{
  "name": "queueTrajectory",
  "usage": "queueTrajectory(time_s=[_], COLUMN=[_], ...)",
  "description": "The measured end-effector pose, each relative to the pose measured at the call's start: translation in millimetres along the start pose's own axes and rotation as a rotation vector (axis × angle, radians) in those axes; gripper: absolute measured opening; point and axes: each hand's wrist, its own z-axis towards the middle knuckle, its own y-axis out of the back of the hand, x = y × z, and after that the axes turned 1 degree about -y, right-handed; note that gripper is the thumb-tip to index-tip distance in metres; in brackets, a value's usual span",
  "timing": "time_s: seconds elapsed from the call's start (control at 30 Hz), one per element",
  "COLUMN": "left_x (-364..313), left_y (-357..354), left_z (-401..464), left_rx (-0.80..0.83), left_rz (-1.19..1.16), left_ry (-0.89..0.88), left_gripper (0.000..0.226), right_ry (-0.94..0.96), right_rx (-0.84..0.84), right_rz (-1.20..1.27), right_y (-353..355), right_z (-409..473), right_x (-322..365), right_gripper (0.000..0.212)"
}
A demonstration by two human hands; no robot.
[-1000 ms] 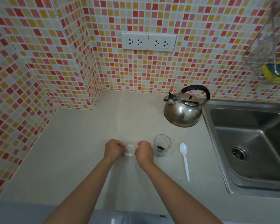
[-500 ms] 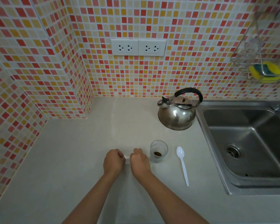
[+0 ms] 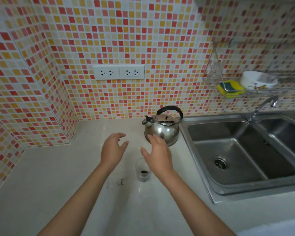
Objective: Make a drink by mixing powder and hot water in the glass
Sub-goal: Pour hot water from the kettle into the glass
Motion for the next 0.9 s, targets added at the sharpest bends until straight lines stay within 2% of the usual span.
queueTrajectory(time_s=[0.13, 0.23, 0.33, 0.4, 0.67, 0.73, 0.9], left_x=[-44.7, -67.9, -82.7, -86.7, -69.5, -61.1, -51.9], left_y=[-14.3, -27.6, -44.3, -56.3, -100.7, -108.2, -117.3], left_z=[32.9, 59.6, 85.3, 101.0, 151.0, 157.2, 164.5], left_rx=[0.08, 0.134, 0.19, 0.222, 0.246, 0.279, 0.256], left_rz=[0.07, 0.11, 0.171, 0.212, 0.328, 0.322, 0.255], left_ry=[-0.096, -0.111, -0.126, -0.122, -0.064, -0.055, -0.027], left_gripper=[0.04, 0.042, 0.042, 0.04, 0.036, 0.027, 0.018], right_ry=[-0.095, -0.08, -0.057, -0.04, 0.063, 0.072, 0.011], right_rx=[-0.015, -0.007, 0.08, 0.143, 0.275, 0.321, 0.386], right_rz=[-0.075, -0.107, -0.201, -0.279, -0.434, -0.381, -0.044], right_y=[34.6, 49.9, 59.7, 63.3, 54.1, 49.7, 46.2], right_z=[45.4, 82.4, 120.5, 145.2, 215.6, 227.7, 245.0], right_x=[-26.1, -40.2, -54.2, -64.0, -98.8, -105.4, -116.4], right_gripper=[0.059, 0.063, 0.066, 0.069, 0.055, 0.052, 0.044])
